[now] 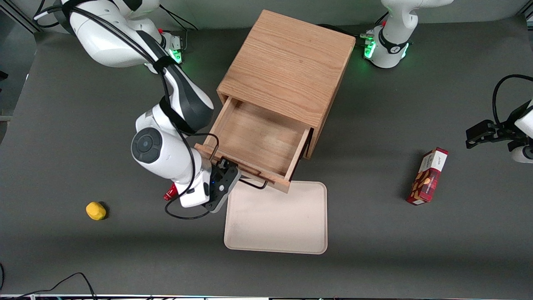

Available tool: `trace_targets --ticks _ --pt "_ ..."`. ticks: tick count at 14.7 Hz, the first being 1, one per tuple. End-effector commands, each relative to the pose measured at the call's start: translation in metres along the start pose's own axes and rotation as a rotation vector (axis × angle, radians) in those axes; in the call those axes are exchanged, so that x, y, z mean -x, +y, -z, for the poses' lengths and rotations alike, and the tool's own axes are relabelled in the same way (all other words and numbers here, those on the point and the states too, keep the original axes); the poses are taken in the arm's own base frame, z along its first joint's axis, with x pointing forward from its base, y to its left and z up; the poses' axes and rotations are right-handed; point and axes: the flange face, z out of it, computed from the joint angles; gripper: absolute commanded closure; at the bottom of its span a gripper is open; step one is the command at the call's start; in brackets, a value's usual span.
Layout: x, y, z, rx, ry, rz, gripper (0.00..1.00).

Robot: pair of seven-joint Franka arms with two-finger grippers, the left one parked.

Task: Open upper drawer
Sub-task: 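Pull the handle with the right gripper, sliding the upper drawer out, then keep pulling the drawer out fully with the right gripper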

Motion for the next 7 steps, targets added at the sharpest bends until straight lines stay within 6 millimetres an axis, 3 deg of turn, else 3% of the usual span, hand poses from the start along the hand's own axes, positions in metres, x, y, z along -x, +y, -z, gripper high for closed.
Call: trace_targets --ticks 1,7 --pt "-0.010 0.023 -0.002 0.047 0.054 0.005 0.00" --pt "0.001 0.065 0.011 0.140 0.142 -0.050 0.00"
